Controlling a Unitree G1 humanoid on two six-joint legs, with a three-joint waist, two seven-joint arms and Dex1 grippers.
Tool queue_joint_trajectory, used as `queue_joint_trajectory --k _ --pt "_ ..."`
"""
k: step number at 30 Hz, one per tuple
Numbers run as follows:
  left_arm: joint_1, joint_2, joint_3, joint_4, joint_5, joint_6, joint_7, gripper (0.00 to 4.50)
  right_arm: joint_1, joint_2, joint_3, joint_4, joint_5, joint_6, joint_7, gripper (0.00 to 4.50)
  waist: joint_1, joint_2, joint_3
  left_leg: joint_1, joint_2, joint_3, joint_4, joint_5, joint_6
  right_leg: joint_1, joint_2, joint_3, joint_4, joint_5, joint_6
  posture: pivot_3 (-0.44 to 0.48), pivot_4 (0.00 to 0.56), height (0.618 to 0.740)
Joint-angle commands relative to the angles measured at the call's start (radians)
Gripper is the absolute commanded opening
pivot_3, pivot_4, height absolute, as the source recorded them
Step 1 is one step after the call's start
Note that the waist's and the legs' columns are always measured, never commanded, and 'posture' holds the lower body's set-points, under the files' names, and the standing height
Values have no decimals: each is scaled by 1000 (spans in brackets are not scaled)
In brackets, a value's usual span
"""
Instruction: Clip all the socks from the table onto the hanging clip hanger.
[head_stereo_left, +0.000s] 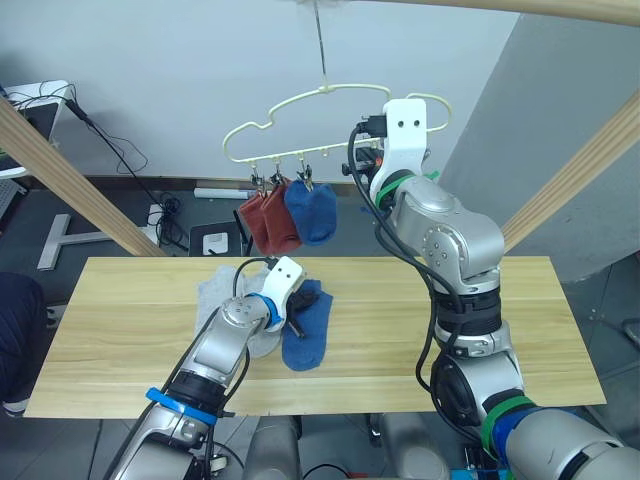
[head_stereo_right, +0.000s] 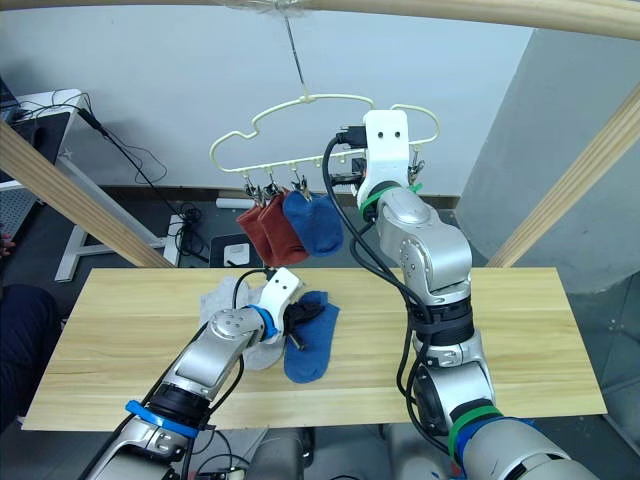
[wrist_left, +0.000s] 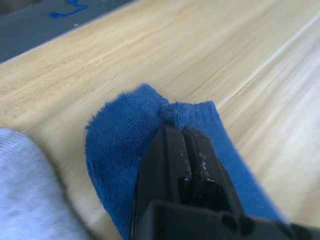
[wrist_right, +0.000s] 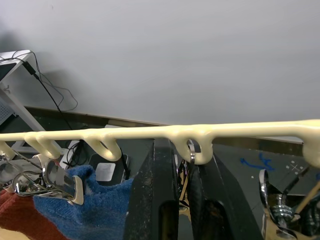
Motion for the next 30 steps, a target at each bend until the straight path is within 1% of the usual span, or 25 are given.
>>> queue_joint_trajectory --k 1,6,14,19,26,30 --pt "10 -1 55 -93 -82 42 -35 43 -12 8 -10 -63 7 -3 2 0 -1 0 0 0 0 0 0 0 0 0 0 0 0 0 0 -143 293 740" --pt "29 -8 164 -229 -228 97 -54 43 -11 13 -11 -71 13 10 3 0 -3 0 0 0 0 0 0 0 0 0 0 0 0 0 0 -142 297 740" --pt "-5 -27 225 -329 -351 166 -27 43 -21 24 -25 -82 24 34 1 0 -3 0 0 0 0 0 0 0 0 0 0 0 0 0 0 -145 298 740" --pt "-30 -31 232 -343 -384 179 -9 43 -26 32 -35 -88 29 51 3 0 -5 0 0 0 0 0 0 0 0 0 0 0 0 0 0 -148 300 740" --pt "-122 -78 227 -299 -371 134 45 43 -34 40 -48 -97 33 83 4 0 -4 0 0 0 0 0 0 0 0 0 0 0 0 0 0 -156 303 740" --pt "-150 -94 215 -276 -360 108 58 43 -36 44 -52 -102 34 94 3 0 -10 0 0 0 0 0 0 0 0 0 0 0 -1 0 0 -159 303 740"
